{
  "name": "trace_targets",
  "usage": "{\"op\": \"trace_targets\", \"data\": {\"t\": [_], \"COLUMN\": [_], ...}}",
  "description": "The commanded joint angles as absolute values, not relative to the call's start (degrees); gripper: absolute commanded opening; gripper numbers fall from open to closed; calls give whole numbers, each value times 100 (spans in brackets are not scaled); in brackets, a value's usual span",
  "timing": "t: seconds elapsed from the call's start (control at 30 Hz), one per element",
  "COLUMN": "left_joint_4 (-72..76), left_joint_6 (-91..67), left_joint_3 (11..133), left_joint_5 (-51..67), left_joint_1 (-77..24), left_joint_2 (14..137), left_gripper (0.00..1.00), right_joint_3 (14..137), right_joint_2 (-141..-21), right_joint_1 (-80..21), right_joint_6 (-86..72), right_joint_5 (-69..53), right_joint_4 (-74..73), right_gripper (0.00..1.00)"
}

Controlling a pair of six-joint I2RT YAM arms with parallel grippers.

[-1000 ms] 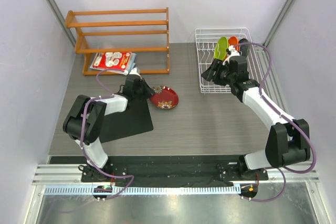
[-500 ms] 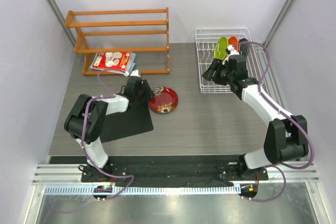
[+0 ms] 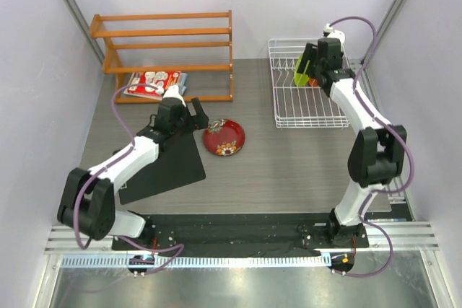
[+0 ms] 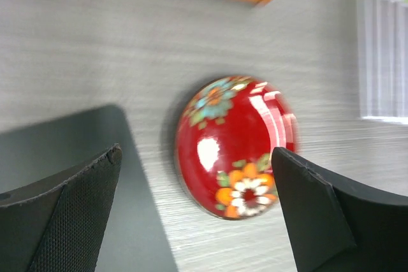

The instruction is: Unload the plates from the dish rack

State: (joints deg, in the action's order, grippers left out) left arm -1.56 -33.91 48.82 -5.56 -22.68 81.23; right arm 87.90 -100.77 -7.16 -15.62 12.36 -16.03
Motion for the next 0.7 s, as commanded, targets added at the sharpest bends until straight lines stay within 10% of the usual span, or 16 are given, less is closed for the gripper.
{"op": "trace_targets", "data": {"t": [0.0, 0.5, 0.67], "left_joint_4": [-430, -483, -483], "left_joint_6": [-2998, -2786, -2804], "left_joint_3": [5203, 5265, 5282], "left_joint_5": [-300, 193, 185], "left_joint_1": [-2320, -2391, -2391], "left_joint_2": [7402, 6970, 6987], "left_gripper": [99, 99, 99], "right_joint_3": [9781, 12251, 12393], "right_joint_2": [-11053, -13078, -13192], "right_joint_1": [-554, -475, -475], "right_joint_6": [-1169, -668, -580], "right_joint_5": [1723, 1704, 1653], "right_joint_4": [-1758, -2258, -2294], "right_gripper": [77, 56, 9]}}
